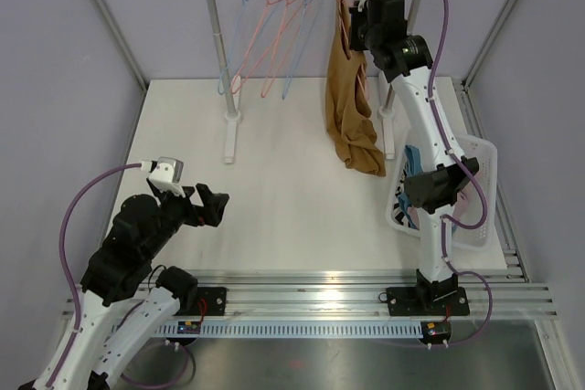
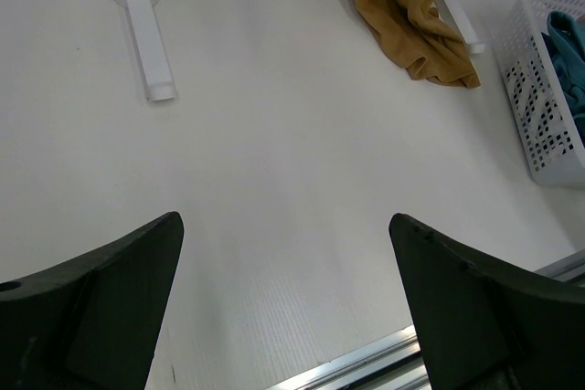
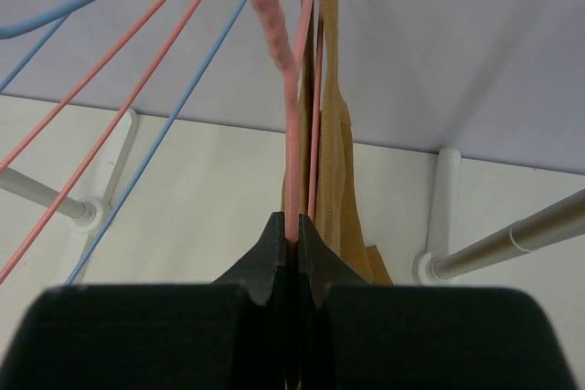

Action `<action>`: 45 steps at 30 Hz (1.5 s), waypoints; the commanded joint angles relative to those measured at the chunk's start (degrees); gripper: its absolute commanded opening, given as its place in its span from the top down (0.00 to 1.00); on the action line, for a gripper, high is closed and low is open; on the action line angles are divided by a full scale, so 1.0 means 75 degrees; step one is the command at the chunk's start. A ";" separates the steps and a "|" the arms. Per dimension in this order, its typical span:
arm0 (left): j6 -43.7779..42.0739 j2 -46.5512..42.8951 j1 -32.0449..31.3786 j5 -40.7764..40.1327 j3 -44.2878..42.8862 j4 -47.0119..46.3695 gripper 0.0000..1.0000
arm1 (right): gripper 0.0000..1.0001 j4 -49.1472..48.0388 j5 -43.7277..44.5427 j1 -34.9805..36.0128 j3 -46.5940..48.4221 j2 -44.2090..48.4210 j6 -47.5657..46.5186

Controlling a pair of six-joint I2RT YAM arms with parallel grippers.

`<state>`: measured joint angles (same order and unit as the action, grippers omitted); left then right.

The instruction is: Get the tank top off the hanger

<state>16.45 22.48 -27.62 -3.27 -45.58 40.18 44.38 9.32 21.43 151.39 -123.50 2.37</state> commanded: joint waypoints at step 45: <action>-0.1091 0.6166 -0.2516 -0.1075 -0.5782 -0.2520 0.01 | 1.00 -0.0011 -0.4850 0.0436 -0.7693 0.8684 0.3035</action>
<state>11.62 68.86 -44.51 -6.98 -89.14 26.68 50.59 -19.77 24.29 95.15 -60.95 22.41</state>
